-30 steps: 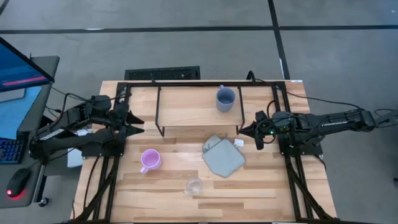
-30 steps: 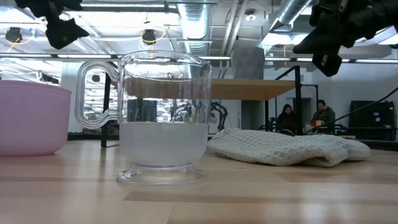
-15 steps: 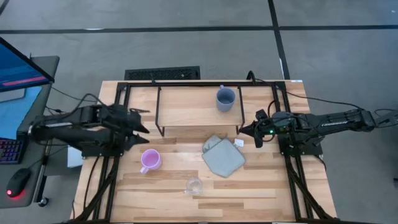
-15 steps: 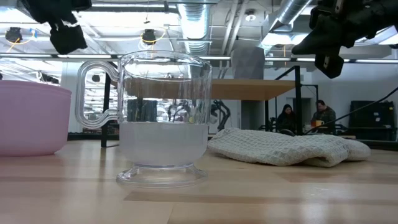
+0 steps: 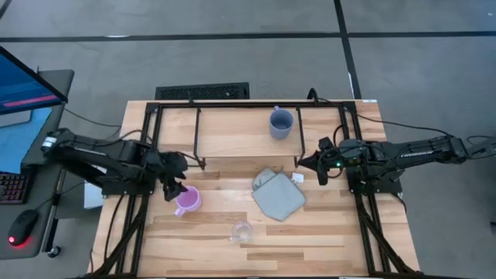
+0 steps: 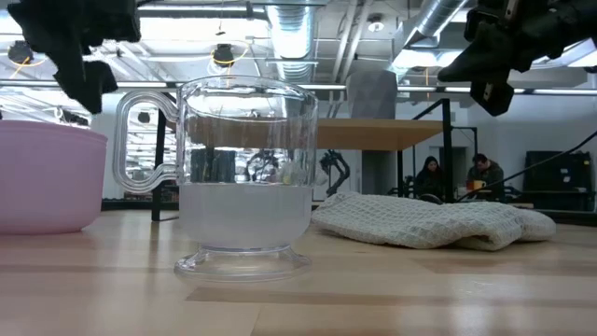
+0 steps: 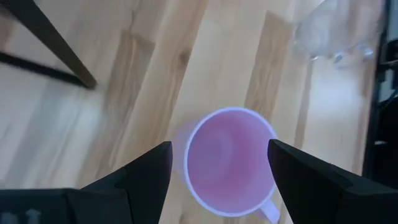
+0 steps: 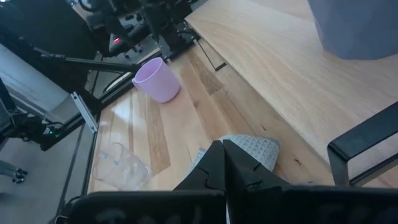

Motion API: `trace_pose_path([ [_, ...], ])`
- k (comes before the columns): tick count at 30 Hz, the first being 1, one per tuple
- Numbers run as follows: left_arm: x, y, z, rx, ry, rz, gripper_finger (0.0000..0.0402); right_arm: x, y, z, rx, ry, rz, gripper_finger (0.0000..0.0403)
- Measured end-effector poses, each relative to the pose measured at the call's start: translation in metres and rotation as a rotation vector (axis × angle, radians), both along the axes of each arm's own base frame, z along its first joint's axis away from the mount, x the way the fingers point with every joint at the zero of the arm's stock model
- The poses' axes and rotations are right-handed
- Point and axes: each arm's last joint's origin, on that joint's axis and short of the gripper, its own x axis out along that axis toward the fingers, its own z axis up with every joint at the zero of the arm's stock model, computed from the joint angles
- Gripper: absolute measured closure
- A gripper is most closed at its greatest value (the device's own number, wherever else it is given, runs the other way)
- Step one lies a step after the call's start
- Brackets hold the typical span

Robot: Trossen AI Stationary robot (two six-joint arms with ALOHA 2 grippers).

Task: Stack small to large cups/mugs on shelf
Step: Put the pink mug on the shelf

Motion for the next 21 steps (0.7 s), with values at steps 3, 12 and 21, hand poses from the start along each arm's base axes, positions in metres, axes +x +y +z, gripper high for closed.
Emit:
trace_pose_path([
  [3, 0.008, -0.006, -0.009, -0.007, 0.071, 0.015, 0.0145, 0.0, 0.002, 0.0, 0.0, 0.0, 0.012, 0.0393],
  [12, 0.03, -0.016, -0.039, 0.019, 0.28, 0.042, 0.0145, -0.001, 0.009, 0.0, -0.002, 0.001, 0.06, 0.0393],
  [21, 0.043, -0.019, -0.062, 0.047, 0.42, 0.046, 0.0146, -0.001, 0.014, 0.0, -0.001, 0.0, 0.095, 0.0393],
])
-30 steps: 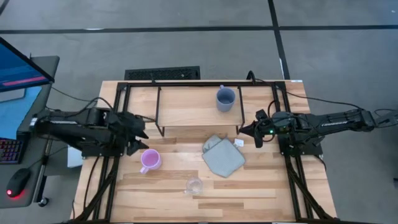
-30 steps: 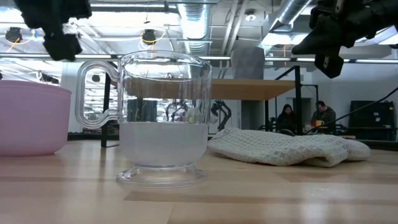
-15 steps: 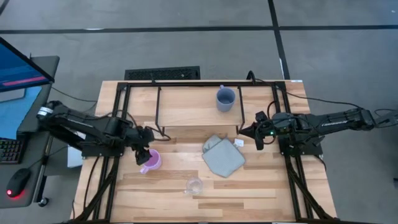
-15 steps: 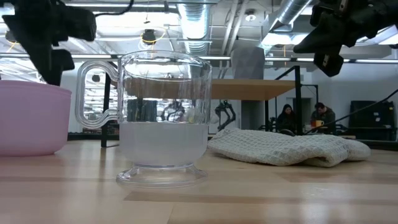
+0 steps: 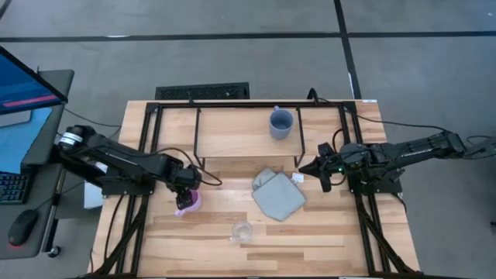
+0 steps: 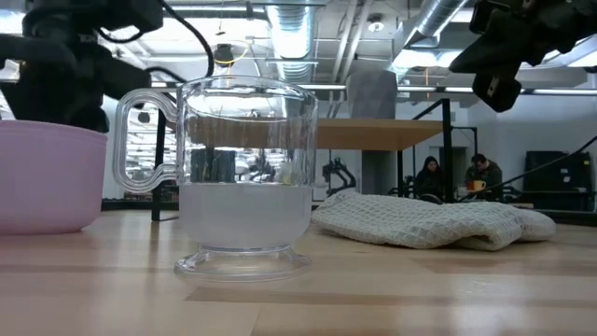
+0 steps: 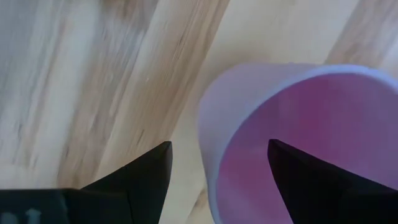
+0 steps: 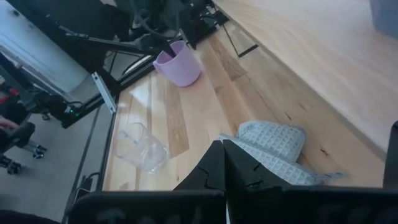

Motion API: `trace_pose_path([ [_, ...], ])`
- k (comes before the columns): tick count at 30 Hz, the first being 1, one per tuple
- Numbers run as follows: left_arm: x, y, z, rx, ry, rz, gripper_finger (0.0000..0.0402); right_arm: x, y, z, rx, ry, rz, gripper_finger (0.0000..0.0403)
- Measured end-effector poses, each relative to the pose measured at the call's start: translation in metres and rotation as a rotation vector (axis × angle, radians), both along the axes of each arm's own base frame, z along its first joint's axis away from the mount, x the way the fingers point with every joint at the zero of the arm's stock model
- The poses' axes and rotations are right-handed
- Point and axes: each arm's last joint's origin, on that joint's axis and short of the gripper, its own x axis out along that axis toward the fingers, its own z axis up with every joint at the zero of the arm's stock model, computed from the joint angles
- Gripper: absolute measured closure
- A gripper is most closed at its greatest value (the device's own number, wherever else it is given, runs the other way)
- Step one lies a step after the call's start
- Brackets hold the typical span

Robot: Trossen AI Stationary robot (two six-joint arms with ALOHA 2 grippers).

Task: Stack small to large cups/mugs on shelf
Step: Put the pink mug on the shelf

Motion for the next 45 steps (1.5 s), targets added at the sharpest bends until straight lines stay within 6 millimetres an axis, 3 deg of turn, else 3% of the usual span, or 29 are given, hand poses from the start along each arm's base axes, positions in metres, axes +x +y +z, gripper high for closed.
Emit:
trace_pose_path([
  [7, 0.001, -0.001, -0.005, -0.004, 0.041, -0.002, 0.0173, 0.0, 0.0, 0.0, 0.001, 0.0, -0.001, 0.0393],
  [21, 0.0, 0.0, -0.004, -0.011, 0.035, -0.041, 0.039, 0.0, 0.0, 0.0, 0.0, 0.004, -0.001, 0.0393],
  [26, 0.003, -0.001, 0.001, -0.006, 0.017, -0.054, 0.0397, 0.0, 0.0, -0.001, -0.001, 0.006, -0.001, 0.0393],
  [33, 0.02, -0.003, 0.042, 0.025, -0.091, -0.131, 0.0399, 0.0, 0.0, -0.001, -0.001, 0.008, -0.001, 0.0393],
  [45, 0.041, 0.023, 0.152, 0.236, -0.352, -0.196, 0.0401, 0.0, 0.0, -0.001, -0.002, 0.01, -0.001, 0.0393],
])
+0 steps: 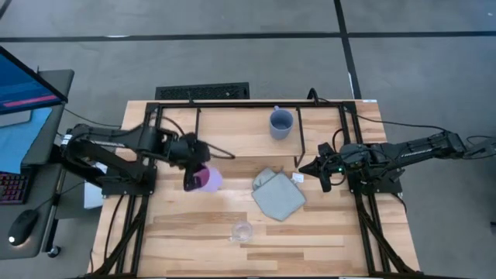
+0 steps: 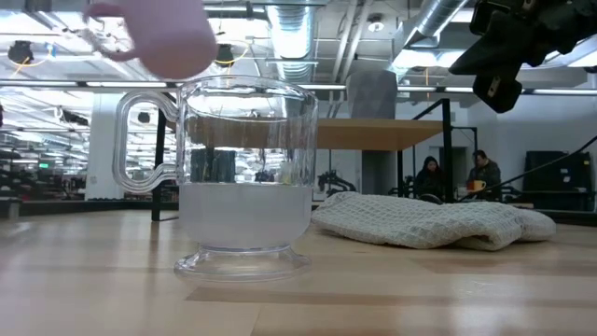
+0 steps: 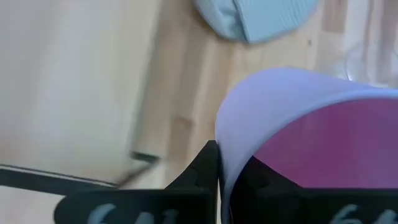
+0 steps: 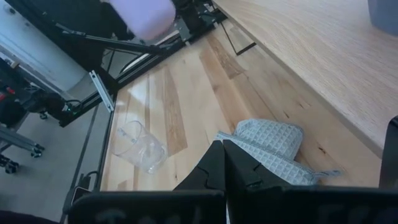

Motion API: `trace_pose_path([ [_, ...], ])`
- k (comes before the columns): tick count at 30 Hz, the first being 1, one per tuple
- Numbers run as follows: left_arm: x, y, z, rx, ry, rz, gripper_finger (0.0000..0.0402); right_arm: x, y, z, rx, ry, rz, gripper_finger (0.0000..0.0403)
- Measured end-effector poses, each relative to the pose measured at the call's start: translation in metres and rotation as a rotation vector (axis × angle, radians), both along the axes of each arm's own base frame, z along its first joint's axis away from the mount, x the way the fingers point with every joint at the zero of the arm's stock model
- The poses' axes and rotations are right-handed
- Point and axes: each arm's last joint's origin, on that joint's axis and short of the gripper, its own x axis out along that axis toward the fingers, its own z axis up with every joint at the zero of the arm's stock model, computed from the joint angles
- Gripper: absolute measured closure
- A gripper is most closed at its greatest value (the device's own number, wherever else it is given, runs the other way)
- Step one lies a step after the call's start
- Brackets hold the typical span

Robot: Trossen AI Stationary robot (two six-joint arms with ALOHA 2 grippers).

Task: Stack small to large cups/mugs on shelf
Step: Put the pink mug on the shelf

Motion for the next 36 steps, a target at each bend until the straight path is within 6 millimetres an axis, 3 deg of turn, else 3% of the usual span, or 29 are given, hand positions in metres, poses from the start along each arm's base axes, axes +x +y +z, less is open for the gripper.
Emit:
trace_pose_path([
  [5, 0.004, 0.02, 0.023, 0.095, -0.033, -0.033, 0.0401, 0.0, 0.0, 0.0, 0.0, 0.0, 0.0, 0.0393],
  [14, 0.032, 0.059, 0.042, 0.254, 0.005, -0.155, 0.0401, 0.0, 0.0, -0.002, -0.002, 0.017, 0.0, 0.0393],
  [25, 0.076, 0.105, 0.042, 0.384, 0.185, -0.408, 0.0401, 0.0, 0.0, -0.003, -0.004, 0.027, 0.0, 0.0393],
  [36, 0.11, 0.136, 0.033, 0.51, 0.228, -0.739, 0.0401, 0.0, 0.0, -0.003, -0.005, 0.033, 0.0, 0.0393],
])
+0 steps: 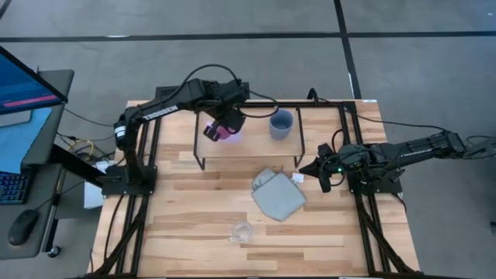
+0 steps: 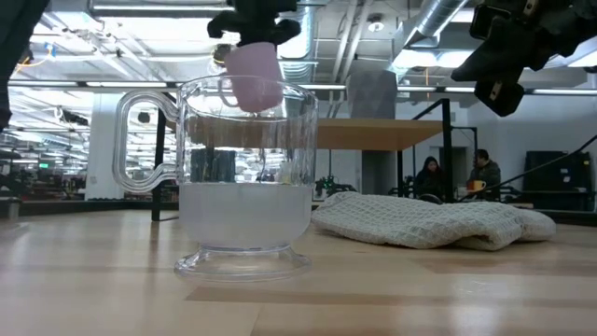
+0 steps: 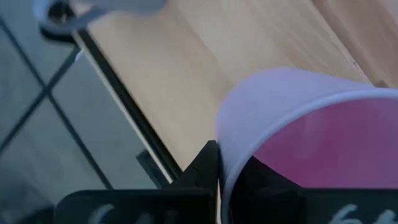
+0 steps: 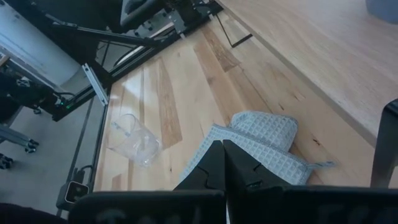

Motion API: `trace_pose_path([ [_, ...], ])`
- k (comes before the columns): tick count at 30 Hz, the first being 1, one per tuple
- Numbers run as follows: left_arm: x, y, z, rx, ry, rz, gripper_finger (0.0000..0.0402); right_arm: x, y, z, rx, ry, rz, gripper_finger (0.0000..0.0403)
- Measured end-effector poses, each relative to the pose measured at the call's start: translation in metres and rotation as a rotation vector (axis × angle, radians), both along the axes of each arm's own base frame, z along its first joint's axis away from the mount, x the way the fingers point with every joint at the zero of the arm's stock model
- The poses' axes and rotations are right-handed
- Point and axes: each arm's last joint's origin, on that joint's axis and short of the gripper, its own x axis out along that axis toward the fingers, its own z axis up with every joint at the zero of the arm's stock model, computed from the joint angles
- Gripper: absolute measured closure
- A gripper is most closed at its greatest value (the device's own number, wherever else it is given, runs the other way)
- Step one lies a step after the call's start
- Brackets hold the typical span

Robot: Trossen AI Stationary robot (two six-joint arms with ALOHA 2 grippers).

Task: Stack small to large cups/mugs on shelf
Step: Put the pink mug on the shelf

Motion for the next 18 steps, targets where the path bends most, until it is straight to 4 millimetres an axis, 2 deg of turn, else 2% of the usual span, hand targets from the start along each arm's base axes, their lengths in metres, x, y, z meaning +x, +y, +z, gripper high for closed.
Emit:
trace_pose_path([
  [7, 0.018, 0.012, -0.01, 0.018, 0.057, -0.142, 0.0401, 0.0, 0.0, 0.0, 0.0, 0.0, 0.0, 0.0393],
  [12, 0.026, 0.017, -0.023, -0.015, 0.136, -0.142, 0.0401, 0.0, 0.0, 0.0, 0.0, 0.0, 0.0, 0.0393],
  [18, 0.03, 0.02, -0.028, -0.029, 0.158, -0.143, 0.0401, 0.0, 0.0, 0.0, 0.004, 0.001, 0.009, 0.0393],
])
